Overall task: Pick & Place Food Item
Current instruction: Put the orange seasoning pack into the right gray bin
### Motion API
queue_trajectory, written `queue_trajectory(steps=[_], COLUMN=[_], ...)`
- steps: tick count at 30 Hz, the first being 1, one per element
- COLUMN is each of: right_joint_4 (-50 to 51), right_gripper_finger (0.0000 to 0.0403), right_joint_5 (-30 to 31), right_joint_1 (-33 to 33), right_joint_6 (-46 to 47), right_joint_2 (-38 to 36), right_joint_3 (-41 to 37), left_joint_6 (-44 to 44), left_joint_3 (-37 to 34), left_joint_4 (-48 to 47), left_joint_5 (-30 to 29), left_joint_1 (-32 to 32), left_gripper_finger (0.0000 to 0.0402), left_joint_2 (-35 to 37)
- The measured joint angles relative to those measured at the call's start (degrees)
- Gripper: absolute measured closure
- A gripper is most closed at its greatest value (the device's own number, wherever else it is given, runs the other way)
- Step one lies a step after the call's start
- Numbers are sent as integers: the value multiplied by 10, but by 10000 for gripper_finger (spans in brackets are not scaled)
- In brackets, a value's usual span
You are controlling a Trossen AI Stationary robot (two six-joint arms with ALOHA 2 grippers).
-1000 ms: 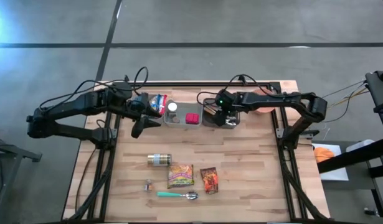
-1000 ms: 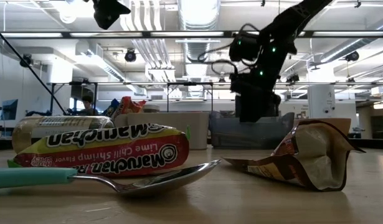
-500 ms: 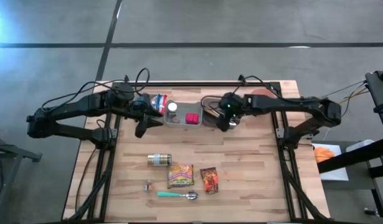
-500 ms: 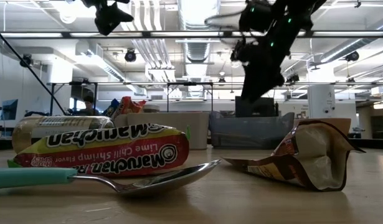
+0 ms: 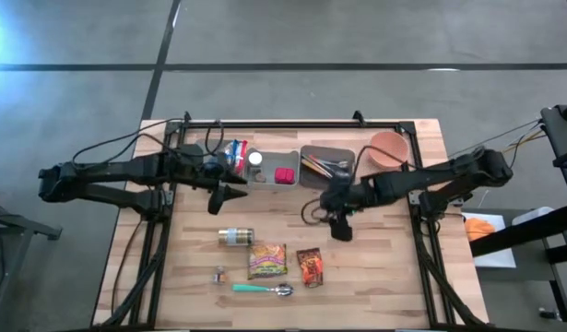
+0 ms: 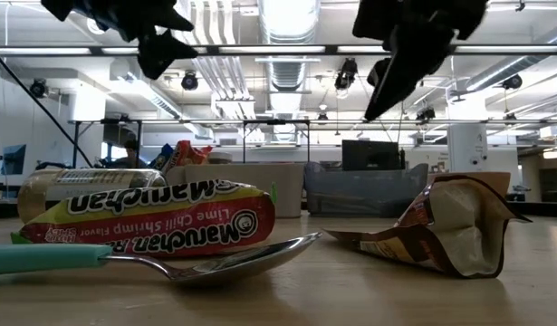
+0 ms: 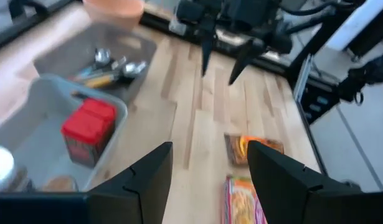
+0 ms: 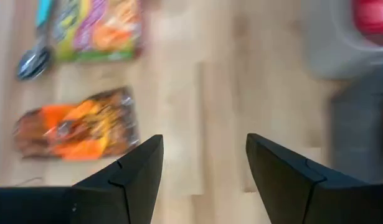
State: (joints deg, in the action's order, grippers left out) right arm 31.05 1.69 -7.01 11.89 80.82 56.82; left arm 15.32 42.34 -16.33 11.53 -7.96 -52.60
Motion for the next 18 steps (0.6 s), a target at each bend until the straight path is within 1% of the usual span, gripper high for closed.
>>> queue_trajectory(steps=[4, 8, 10, 18], right_joint_4=[-4, -11, -14, -14], right_gripper_finger=[174, 174, 174, 174], right_joint_5=[-51, -77, -104, -225], right_joint_1=[-17, -24, -24, -26], right_joint_6=[8, 5, -3, -86], right_joint_2=[35, 84, 111, 234], right_joint_3=[5, 21, 34, 123], left_joint_6=[2, 2, 1, -2], left_joint_3=[6, 5, 5, 5], left_joint_4=[-18, -33, -37, -51], left_joint_5=[0, 0, 0, 0], left_joint_1=[19, 36, 42, 47], left_gripper_finger=[192, 192, 192, 192], left_joint_2=[1, 1, 0, 0])
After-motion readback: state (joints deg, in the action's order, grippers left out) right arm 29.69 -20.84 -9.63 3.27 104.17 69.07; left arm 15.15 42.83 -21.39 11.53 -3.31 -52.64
